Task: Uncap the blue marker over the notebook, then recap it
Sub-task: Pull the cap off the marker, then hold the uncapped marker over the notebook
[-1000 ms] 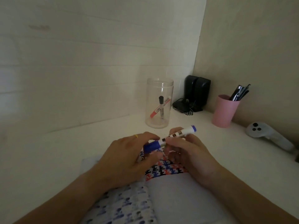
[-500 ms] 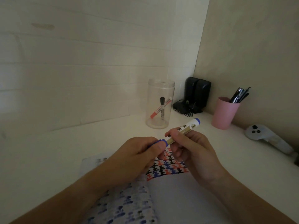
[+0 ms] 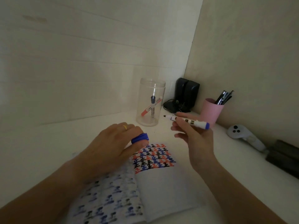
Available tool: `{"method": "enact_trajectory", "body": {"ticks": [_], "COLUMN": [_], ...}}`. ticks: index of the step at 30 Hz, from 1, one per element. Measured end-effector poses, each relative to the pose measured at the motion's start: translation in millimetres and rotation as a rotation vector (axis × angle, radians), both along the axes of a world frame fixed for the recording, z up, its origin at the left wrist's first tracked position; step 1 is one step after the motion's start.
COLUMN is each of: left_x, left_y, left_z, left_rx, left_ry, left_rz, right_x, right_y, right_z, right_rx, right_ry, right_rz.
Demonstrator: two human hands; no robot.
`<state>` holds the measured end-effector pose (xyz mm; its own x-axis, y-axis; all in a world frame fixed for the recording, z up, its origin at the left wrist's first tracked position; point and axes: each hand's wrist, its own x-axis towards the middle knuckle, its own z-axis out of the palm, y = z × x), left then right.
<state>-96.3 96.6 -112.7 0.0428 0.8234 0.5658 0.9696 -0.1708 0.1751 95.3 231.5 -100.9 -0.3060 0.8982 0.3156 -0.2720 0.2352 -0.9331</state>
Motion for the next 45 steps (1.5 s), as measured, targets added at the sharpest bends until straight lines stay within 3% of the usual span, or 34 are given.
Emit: {"method": "enact_trajectory", "body": {"ticks": [5,10,14,24,45], "left_x": [-9.4,-11.8,-19.4,-19.3,-17.6], "left_y": [7.1,12.8,19.4,21.1,17.3], "left_z": [-7.2,-13.1,-20.3,-21.1,-18.2], "left_rx": [-0.115,-0.279,-0.266,-0.251,-0.261], "left_ry": [0.049,0.04,0.024,-0.027,-0.038], "left_rz": [-0.08,-0.183,-0.197,-0.206,-0.209], "right_x": [10.6,42.8,55.8,56.8,56.3], "right_y": [4.3,15.5,17.8,11.8,8.0], "right_z": [12.4,-20.3,-25.4,-35.5,-33.6], "right_rx": [0.229,-0.044,-0.048,0.126,0.149], "right_ry": [-0.233,-0.322,-0.272,-0.458,-0.522], "right_rz": [-0.063,0.013,0.07,0.071,0.049]}}
